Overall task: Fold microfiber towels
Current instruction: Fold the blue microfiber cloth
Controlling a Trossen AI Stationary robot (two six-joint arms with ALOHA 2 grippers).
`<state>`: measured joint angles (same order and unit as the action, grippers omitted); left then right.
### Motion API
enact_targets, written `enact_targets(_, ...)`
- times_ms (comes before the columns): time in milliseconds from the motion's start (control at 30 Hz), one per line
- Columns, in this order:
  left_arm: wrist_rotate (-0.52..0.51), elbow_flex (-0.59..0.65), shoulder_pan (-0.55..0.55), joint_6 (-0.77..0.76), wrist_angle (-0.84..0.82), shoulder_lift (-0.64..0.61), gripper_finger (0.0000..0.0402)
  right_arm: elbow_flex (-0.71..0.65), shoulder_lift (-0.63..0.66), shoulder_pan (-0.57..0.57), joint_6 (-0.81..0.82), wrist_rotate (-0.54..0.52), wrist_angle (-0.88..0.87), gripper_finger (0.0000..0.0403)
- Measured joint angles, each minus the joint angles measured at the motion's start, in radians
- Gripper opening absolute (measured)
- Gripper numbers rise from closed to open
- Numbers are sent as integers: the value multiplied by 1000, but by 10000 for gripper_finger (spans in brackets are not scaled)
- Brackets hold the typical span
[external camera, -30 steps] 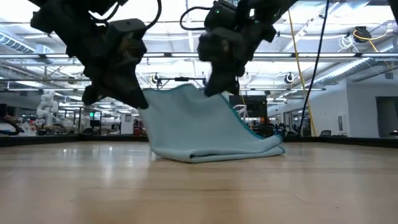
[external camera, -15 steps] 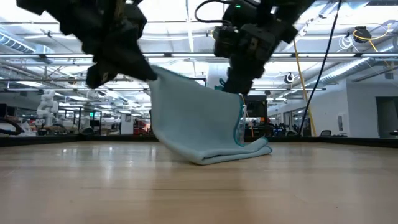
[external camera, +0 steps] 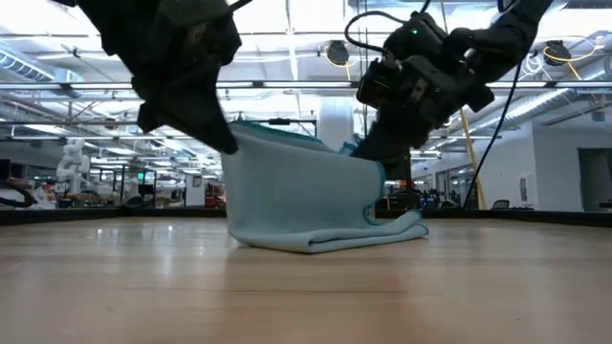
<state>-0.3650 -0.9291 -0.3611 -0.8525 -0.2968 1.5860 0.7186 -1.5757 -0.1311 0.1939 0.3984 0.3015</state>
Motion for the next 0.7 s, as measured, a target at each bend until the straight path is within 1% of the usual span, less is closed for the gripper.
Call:
enact_targets(100,-45,2,0,-30,-57,-15,3,-4,-8,-5,-13,-52,53,4)
enact_targets(267,-46,2,5,-53,-42,-23,9,-4,-31,-7,-145,-61,131,4)
enact_targets(433,-47,2,-6,-74,-46,-23,4,-4,-43,-12,-156,-56,104,4)
enact_targets(533,-48,2,-21,-82,-38,-23,8,-4,-43,-12,-151,-53,101,4)
enact_targets(700,-47,2,-57,-86,25,-22,9,-4,-37,-12,-135,39,106,4)
